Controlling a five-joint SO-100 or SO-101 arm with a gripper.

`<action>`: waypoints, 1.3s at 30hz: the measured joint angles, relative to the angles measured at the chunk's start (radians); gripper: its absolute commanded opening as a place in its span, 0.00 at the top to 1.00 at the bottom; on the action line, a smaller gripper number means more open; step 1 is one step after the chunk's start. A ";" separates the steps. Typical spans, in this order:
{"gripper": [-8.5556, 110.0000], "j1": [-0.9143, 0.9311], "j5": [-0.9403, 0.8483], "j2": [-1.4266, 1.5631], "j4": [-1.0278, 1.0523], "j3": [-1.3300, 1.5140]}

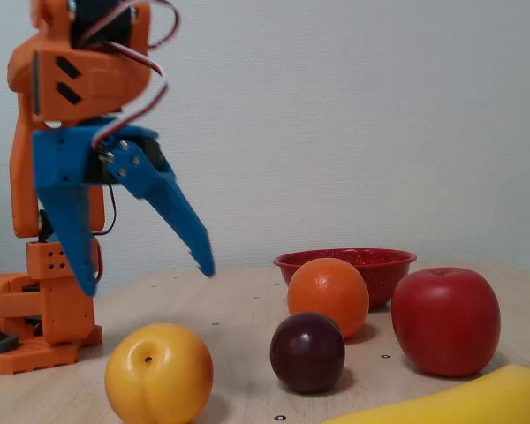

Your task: Put peach in the red bowl.

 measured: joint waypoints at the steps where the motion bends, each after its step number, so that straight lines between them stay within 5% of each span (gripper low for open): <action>1: 0.58 0.006 -0.014 0.000 0.011 -0.014; 39: 0.58 0.046 -0.114 0.000 -0.207 0.241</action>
